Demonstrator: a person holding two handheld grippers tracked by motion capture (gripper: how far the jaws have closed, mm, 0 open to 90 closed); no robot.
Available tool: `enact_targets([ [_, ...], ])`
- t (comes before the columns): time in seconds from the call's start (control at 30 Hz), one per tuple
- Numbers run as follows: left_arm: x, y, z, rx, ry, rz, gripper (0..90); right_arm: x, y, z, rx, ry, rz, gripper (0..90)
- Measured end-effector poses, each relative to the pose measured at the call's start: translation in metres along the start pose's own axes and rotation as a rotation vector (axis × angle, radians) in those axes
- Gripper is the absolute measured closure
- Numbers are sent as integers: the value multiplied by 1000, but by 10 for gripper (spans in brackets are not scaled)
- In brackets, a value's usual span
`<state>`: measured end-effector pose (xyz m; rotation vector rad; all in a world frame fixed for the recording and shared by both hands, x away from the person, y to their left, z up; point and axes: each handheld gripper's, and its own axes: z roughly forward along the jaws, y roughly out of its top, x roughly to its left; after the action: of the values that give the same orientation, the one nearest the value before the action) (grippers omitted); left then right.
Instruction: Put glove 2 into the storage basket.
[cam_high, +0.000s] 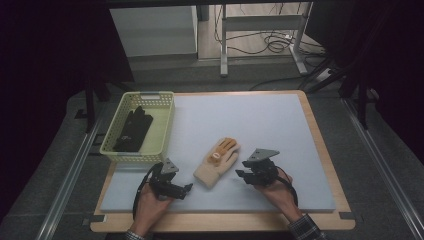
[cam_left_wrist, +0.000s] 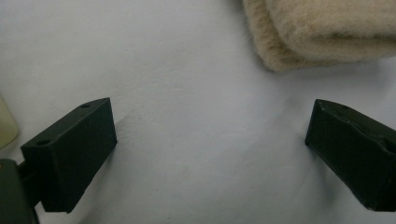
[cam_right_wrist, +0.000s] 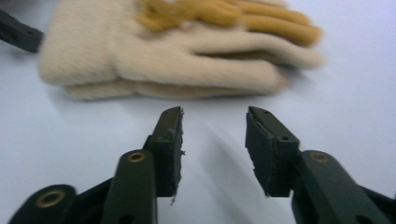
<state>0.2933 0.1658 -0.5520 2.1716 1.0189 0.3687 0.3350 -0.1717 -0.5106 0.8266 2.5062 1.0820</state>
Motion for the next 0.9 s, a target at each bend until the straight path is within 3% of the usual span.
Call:
enact_targets([
  [0.43, 0, 0, 0, 3, -3, -3, 24, -42, -32, -33, -15, -120, 112, 326],
  [0.7, 0, 0, 0, 3, -3, -5, 26, -52, -53, -35, 11, -189, 129, 257],
  [0.9, 0, 0, 0, 3, -3, -4, 25, -56, -60, -32, 16, -187, 152, 213],
])
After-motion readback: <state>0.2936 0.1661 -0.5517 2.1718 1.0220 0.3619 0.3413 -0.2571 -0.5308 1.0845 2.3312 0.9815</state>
